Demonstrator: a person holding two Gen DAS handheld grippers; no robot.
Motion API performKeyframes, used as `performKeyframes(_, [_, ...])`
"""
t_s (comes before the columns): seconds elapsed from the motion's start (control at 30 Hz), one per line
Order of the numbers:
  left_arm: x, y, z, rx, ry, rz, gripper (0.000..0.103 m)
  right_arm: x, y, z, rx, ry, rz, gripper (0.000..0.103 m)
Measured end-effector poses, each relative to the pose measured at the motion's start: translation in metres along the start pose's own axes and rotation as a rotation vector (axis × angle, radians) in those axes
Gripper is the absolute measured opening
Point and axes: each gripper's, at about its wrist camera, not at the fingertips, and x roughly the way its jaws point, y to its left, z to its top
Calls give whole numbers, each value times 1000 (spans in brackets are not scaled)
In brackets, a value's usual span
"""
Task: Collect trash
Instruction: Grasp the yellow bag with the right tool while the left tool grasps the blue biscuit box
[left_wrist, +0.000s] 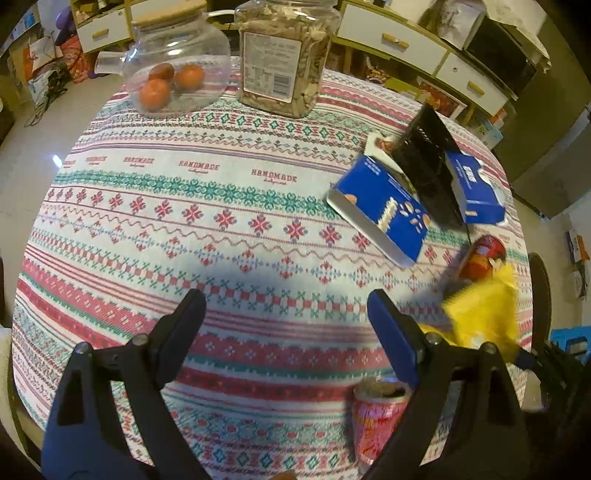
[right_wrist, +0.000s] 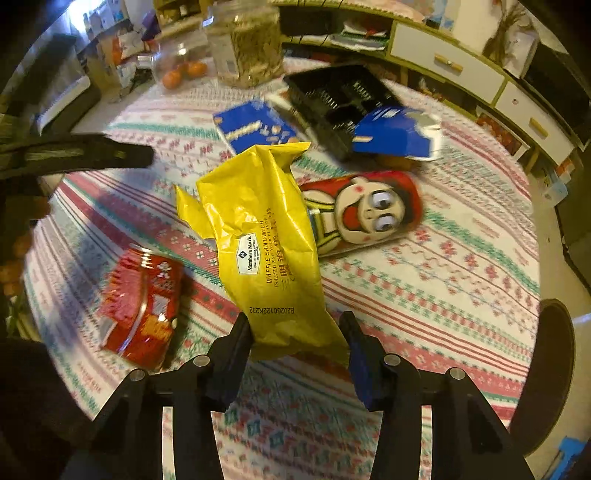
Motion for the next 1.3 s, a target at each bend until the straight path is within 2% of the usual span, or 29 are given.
performKeyframes(0.17, [12, -20, 14, -15, -42, 47, 89, -37, -24, -11, 63, -59, 11, 49])
performKeyframes(0.27, [21, -39, 23, -37, -51, 22, 89, -51, -42, -16, 98, -85, -6, 49])
performKeyframes(0.37, [31, -57, 30, -39, -52, 12, 89, -56, -63, -18, 136, -87, -27, 49])
performKeyframes(0.53, [51, -79, 40, -53, -45, 44, 89, -54, -89, -29, 188, -76, -70, 49])
performKeyframes(0.77, [62, -90, 54, -110, -68, 53, 89, -60, -110, -40, 228, -75, -93, 49])
performKeyframes(0.9, [73, -95, 55, -133, -56, 77, 89, -59, -116, -46, 238, -65, -99, 49])
performKeyframes(1.1, [84, -111, 58, -80, -49, 142, 89, -58, -120, -52, 240, -57, -105, 49])
performKeyframes(1.23, [85, -112, 56, -18, -3, 172, 89, -60, -125, -54, 253, -58, -108, 49])
performKeyframes(1.3, [83, -110, 52, 20, 13, 177, 84, -60, -127, -55, 260, -59, -108, 50])
